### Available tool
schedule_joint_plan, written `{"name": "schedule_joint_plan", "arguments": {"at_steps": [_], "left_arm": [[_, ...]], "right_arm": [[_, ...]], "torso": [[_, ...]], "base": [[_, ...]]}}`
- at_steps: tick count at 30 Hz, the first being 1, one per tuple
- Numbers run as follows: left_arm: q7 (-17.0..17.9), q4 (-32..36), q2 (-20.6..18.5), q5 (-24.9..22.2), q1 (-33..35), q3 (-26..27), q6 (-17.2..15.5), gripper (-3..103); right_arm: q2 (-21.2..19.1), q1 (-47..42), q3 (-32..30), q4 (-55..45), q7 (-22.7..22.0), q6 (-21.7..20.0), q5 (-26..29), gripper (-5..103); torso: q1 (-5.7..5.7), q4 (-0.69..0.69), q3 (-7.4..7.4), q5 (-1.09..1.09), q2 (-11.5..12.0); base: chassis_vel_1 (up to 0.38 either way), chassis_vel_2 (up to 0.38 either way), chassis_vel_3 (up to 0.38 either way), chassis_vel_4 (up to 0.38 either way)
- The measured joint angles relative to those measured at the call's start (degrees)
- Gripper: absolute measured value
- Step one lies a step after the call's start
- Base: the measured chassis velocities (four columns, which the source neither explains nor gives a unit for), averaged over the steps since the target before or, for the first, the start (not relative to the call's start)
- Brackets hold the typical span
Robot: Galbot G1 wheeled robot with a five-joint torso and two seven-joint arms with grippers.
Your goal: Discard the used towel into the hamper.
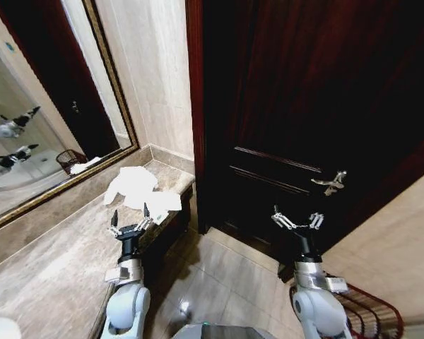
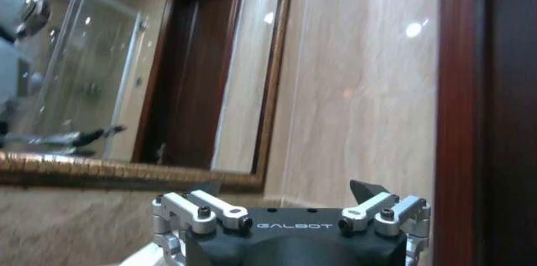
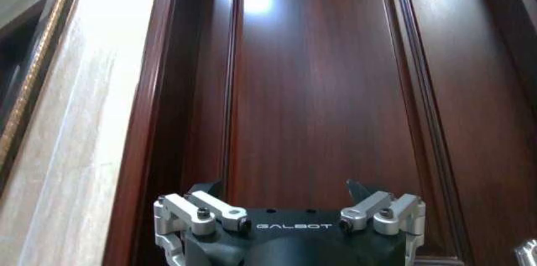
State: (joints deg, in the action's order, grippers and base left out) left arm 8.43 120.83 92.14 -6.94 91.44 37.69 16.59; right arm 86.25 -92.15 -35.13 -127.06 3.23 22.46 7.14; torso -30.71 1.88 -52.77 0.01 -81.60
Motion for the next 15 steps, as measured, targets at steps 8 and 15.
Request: {"name": "schedule_joint_plan", "arguments": {"at_steps": [8, 15], "left_arm": [[4.02, -0.05, -0.09, -2.5, -3.52, 0.78, -12.06, 100], [4.19, -2.93, -2.87, -6.29, -7.11, 0.74, -16.66, 100]], "right_arm": [[-0.31, 0.15, 0.33, 1.05, 1.0, 0.12, -1.57, 100], [-0.86, 0.42, 0.95, 3.07, 0.85, 0.06, -2.04, 100]], "torso": [[0.1, -0.02, 0.03, -0.01, -0.02], [0.08, -0.01, 0.02, -0.01, -0.02]], "base": [[-0.008, 0.008, 0.002, -0.002], [0.017, -0.006, -0.01, 0.006]]}}
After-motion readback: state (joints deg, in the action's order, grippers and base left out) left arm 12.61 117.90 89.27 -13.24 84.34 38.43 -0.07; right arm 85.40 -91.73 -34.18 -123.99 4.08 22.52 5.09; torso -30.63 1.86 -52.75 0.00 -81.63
